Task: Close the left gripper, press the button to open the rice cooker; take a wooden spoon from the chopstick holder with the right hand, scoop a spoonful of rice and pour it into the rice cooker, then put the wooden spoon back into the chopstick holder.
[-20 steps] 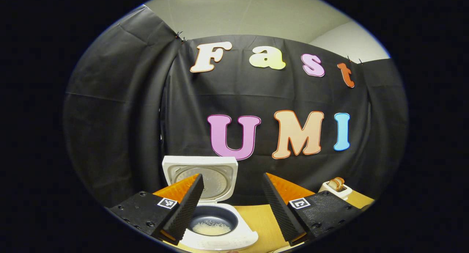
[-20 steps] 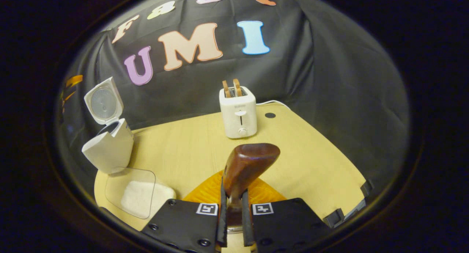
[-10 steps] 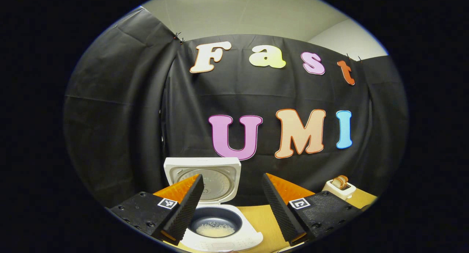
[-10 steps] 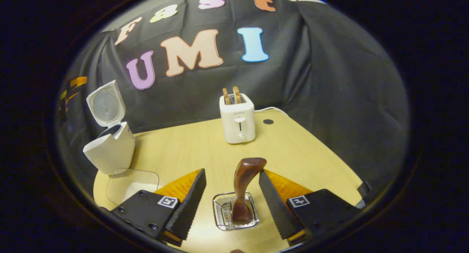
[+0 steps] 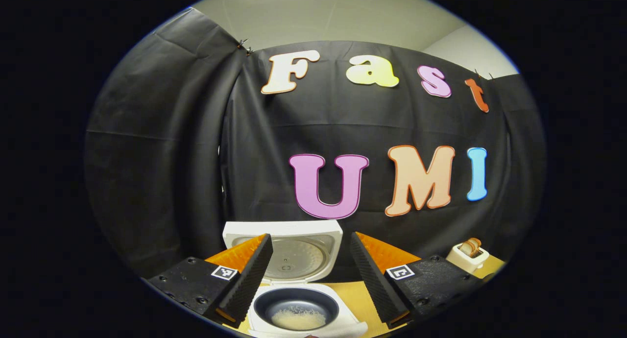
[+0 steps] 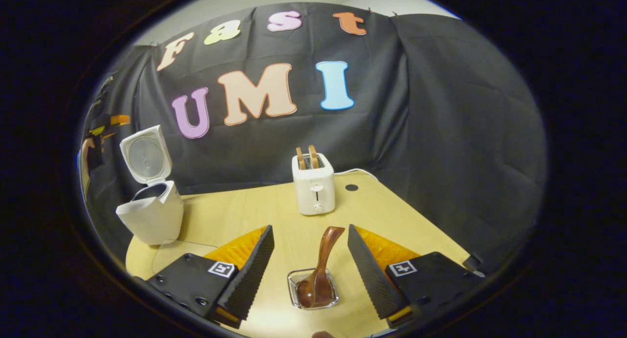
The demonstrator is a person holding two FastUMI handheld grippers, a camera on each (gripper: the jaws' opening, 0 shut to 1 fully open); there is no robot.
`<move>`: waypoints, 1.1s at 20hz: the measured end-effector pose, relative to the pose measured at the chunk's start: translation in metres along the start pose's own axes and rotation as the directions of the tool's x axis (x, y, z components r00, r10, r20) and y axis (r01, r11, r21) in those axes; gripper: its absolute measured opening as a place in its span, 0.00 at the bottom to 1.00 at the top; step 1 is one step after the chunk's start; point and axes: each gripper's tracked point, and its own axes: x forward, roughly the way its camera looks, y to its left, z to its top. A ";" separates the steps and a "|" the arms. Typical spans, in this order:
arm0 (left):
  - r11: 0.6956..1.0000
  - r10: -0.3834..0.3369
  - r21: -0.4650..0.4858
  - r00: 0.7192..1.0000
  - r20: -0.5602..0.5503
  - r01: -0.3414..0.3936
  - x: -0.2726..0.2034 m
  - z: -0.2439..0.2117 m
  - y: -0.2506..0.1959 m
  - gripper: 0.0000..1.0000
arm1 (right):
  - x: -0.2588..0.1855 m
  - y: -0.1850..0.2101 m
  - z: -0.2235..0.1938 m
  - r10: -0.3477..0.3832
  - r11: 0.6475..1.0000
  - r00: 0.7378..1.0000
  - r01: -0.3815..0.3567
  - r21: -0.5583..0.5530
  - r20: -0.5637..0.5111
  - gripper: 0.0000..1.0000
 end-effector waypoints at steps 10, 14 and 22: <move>0.996 0.077 0.036 0.997 -0.026 -0.076 0.100 0.004 0.047 0.93 | -0.032 -0.018 -0.015 -0.093 0.996 0.996 0.094 0.008 -0.016 0.99; 0.992 0.125 0.040 0.990 -0.066 -0.122 0.145 -0.007 0.065 0.93 | -0.043 -0.022 -0.023 -0.118 0.993 0.993 0.117 -0.021 -0.026 0.99; 0.989 0.137 -0.041 0.978 -0.155 -0.144 0.146 -0.041 0.070 0.95 | -0.055 -0.024 -0.027 -0.123 0.992 0.992 0.122 -0.032 -0.032 0.96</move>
